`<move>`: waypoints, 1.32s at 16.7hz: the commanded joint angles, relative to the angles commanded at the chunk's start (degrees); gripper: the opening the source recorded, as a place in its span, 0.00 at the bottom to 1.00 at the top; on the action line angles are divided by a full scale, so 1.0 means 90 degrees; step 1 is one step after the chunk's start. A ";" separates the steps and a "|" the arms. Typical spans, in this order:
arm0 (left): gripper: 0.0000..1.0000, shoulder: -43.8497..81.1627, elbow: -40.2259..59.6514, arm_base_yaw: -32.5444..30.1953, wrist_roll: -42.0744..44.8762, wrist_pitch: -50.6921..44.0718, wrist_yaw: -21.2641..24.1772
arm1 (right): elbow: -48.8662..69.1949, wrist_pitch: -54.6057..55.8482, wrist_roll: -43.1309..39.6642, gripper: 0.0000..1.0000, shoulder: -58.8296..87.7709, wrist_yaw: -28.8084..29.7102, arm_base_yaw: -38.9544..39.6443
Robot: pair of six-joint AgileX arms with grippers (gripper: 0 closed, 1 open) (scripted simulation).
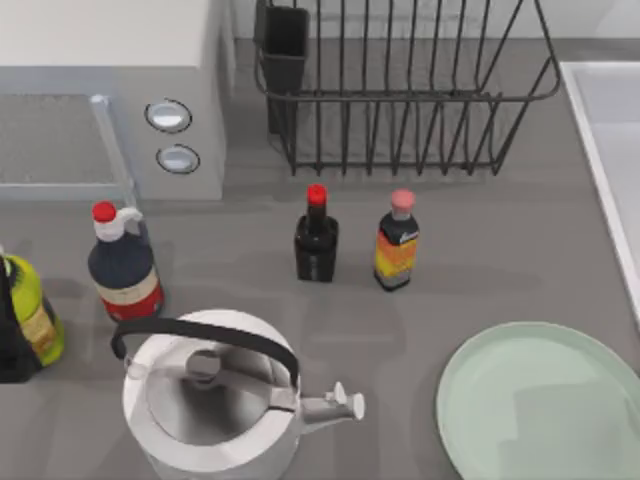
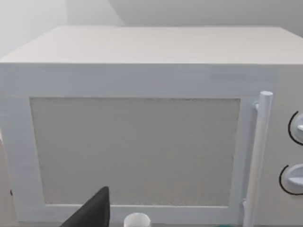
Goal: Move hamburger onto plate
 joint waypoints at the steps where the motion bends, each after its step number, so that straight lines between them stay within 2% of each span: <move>1: 1.00 0.0000 0.0000 0.0000 0.0000 0.0000 0.0000 | 0.0000 0.0000 0.0000 0.77 0.0000 0.0000 0.0000; 11: 1.00 0.0000 0.0000 0.0000 0.0000 0.0000 0.0000 | 0.0000 0.0000 0.0000 0.02 0.0000 0.0000 0.0000; 19: 1.00 0.0000 0.0000 0.0000 0.0000 0.0000 0.0000 | 0.0000 0.0000 0.0000 0.00 0.0000 0.0000 0.0000; 20: 1.00 0.0000 0.0000 0.0000 0.0000 0.0000 0.0000 | 0.0302 -0.0609 -0.0028 0.00 -0.0482 -0.0090 -0.0024; 22: 1.00 0.0000 0.0000 0.0000 0.0000 0.0000 0.0000 | 0.0390 -0.0712 -0.0031 0.00 -0.0511 -0.0090 -0.0031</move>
